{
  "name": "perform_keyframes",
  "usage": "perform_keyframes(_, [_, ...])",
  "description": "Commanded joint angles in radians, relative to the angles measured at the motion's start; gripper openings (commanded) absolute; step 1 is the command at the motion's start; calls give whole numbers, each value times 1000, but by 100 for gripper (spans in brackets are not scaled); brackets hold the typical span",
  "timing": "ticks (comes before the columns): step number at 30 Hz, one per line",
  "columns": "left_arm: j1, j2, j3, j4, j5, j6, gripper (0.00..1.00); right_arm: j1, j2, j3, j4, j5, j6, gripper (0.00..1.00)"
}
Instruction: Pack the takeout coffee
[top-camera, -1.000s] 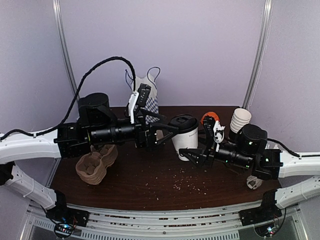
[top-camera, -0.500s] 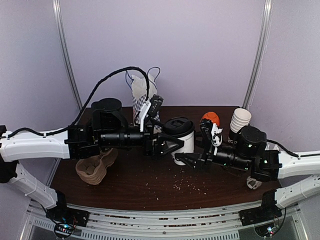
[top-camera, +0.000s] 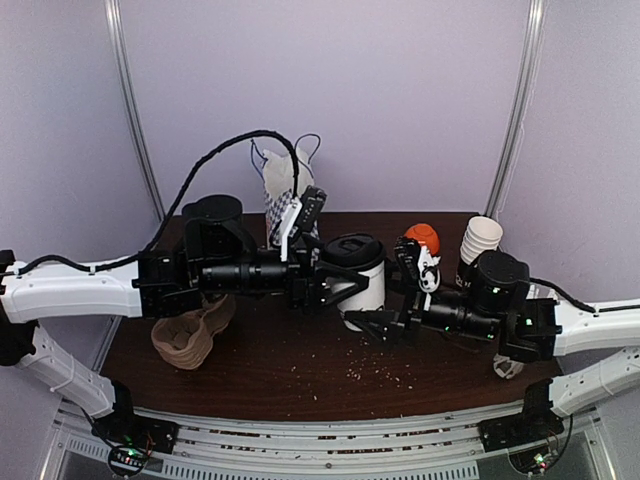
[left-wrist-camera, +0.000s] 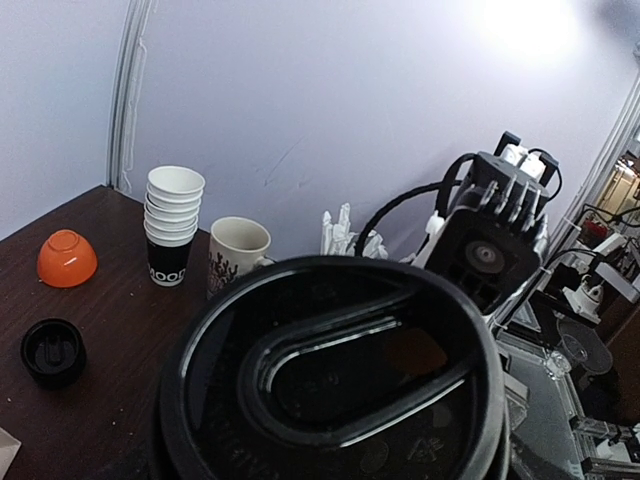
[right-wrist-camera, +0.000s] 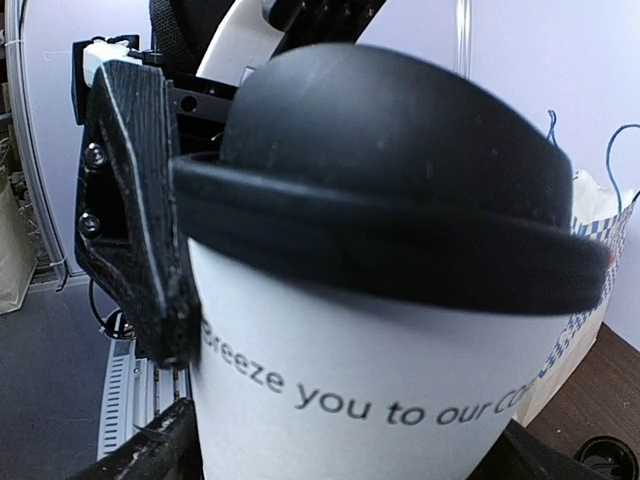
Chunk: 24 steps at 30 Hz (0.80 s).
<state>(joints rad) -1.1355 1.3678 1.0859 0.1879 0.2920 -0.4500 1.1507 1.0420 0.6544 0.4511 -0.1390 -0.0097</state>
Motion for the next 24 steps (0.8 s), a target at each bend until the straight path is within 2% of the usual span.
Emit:
perform_keyframes(1, [2, -10, -31, 91, -24, 26, 81, 10, -8, 33, -59, -12, 20, 94])
perform_keyframes(2, [1, -16, -40, 98, -41, 31, 81, 10, -12, 32, -80, -7, 26, 99])
perform_keyframes(3, [2, -22, -52, 106, -61, 35, 80, 9, -15, 31, -100, -3, 31, 100])
perform_keyframes(10, [1, -35, -122, 150, -175, 78, 83, 10, -74, -14, -209, 31, 105, 100])
perform_keyframes(16, [2, -12, -214, 179, -267, 181, 84, 7, -186, -77, -300, 117, 177, 100])
perform_keyframes(21, [-3, 52, -338, 318, -338, 267, 84, -6, -232, -103, -325, 285, 290, 100])
perform_keyframes(24, [-14, 109, -375, 397, -388, 326, 83, -23, -208, -87, -353, 404, 424, 100])
